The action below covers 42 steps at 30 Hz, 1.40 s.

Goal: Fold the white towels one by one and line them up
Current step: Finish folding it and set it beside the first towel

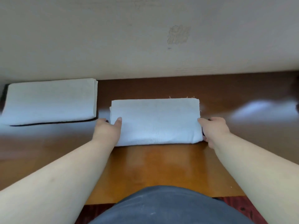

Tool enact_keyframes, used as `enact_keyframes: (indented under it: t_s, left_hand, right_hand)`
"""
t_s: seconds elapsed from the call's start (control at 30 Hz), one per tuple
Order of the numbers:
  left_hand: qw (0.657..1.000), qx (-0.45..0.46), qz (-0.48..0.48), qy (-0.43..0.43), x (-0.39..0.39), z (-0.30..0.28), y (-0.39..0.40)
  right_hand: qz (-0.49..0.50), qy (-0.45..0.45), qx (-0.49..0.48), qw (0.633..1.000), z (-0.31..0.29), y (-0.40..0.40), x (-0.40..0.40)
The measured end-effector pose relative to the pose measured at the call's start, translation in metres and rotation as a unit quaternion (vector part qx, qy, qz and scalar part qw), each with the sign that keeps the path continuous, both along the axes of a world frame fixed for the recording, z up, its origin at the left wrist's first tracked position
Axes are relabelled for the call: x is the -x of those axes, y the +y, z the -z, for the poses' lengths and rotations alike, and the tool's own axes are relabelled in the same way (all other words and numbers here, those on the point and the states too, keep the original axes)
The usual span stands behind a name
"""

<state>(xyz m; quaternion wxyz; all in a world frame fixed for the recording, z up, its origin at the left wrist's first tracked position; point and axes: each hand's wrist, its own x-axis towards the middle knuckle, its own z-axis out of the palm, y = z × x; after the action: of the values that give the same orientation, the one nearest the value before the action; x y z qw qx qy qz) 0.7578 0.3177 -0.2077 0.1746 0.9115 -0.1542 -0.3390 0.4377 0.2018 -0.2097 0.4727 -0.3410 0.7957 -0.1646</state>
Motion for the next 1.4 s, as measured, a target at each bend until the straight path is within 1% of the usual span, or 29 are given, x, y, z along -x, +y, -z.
enact_keyframes:
  t_s: [0.07, 0.1, 0.17, 0.23, 0.33, 0.4, 0.5, 0.6, 0.67, 0.77, 0.87, 0.93, 1.0, 1.1, 1.13, 1.2, 1.3, 1.37, 1.4]
  left_hand:
    - [0.997, -0.061, 0.040, -0.004, 0.002, -0.004, -0.006]
    - [0.993, -0.086, 0.074, -0.017, 0.001, -0.006, -0.008]
    - [0.985, -0.115, 0.129, -0.026, -0.002, -0.005, -0.011]
    - [0.981, -0.128, 0.143, -0.010, -0.002, -0.006, -0.012]
    - [0.986, -0.104, 0.128, 0.001, 0.003, -0.006, -0.010]
    - [0.992, -0.062, 0.106, 0.005, 0.005, -0.004, -0.005]
    - [0.997, -0.005, 0.045, 0.056, 0.004, -0.003, 0.002]
    - [0.997, -0.005, 0.029, 0.065, 0.001, -0.005, 0.008]
    - [0.998, -0.006, 0.021, 0.065, 0.001, -0.006, 0.011]
    - [0.997, -0.001, 0.015, 0.070, 0.002, -0.006, 0.018]
    - [0.996, -0.014, 0.007, 0.084, 0.002, -0.007, 0.025]
    - [0.995, -0.023, 0.006, 0.095, 0.000, -0.007, 0.025]
    - [0.993, -0.026, -0.024, 0.112, -0.002, -0.009, 0.018]
    - [0.995, -0.049, -0.005, 0.081, -0.001, -0.012, 0.013]
    - [0.997, -0.040, 0.005, 0.064, -0.001, -0.012, 0.016]
    - [0.998, 0.011, -0.001, 0.059, 0.001, -0.011, 0.029]
    - [0.992, 0.087, -0.025, 0.092, -0.004, -0.020, 0.051]
    - [0.984, 0.133, -0.033, 0.114, -0.025, -0.030, 0.066]
    - [0.980, 0.153, -0.034, 0.123, -0.039, -0.036, 0.073]
  right_hand:
    - [-0.001, -0.013, -0.052, 0.999, -0.004, -0.009, -0.002]
    - [-0.029, 0.005, -0.067, 0.997, -0.007, -0.013, -0.003]
    - [-0.117, 0.059, -0.092, 0.987, -0.013, -0.020, -0.002]
    - [-0.187, 0.086, -0.118, 0.971, -0.019, -0.023, -0.005]
    - [-0.227, 0.070, -0.127, 0.963, -0.020, -0.022, -0.014]
    - [-0.231, 0.059, -0.098, 0.966, -0.018, -0.019, -0.019]
    - [-0.234, 0.055, -0.041, 0.970, -0.016, -0.012, -0.019]
    - [-0.211, 0.056, -0.014, 0.976, -0.015, -0.003, -0.018]
    - [-0.178, 0.040, -0.024, 0.983, -0.015, 0.000, -0.018]
    - [-0.126, -0.003, -0.072, 0.989, -0.017, -0.001, -0.017]
    - [-0.157, -0.029, -0.120, 0.980, -0.022, -0.011, -0.018]
    - [-0.149, -0.049, -0.114, 0.981, -0.023, -0.022, -0.020]
    - [-0.131, -0.075, -0.112, 0.982, -0.023, -0.032, -0.020]
    - [-0.143, -0.102, -0.106, 0.979, -0.014, -0.035, -0.021]
    - [-0.144, -0.105, -0.096, 0.979, -0.010, -0.032, -0.023]
    - [-0.155, -0.075, -0.059, 0.983, -0.007, -0.022, -0.024]
    - [-0.165, -0.036, 0.000, 0.986, -0.017, 0.004, -0.027]
    - [-0.176, -0.004, 0.031, 0.984, -0.026, 0.027, -0.037]
    - [-0.163, 0.005, 0.050, 0.985, -0.031, 0.039, -0.043]
